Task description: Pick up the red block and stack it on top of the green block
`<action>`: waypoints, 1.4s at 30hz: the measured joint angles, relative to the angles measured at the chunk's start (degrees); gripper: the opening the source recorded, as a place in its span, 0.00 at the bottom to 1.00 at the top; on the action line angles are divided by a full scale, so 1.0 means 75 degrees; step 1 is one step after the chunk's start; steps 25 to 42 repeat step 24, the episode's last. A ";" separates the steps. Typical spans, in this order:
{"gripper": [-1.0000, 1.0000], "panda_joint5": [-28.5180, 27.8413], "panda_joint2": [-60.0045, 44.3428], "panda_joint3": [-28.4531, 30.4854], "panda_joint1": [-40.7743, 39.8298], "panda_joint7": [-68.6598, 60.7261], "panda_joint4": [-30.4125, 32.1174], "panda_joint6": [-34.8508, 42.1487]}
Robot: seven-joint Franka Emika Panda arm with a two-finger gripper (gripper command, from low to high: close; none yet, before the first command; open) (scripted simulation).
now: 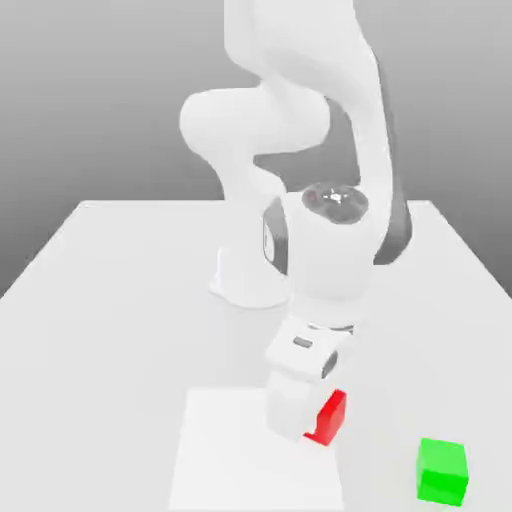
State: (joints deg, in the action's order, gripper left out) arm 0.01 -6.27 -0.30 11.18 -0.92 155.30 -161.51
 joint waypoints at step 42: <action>1.00 -0.0466 -0.1687 -0.0586 0.1276 0.1291 -0.2612 0.0940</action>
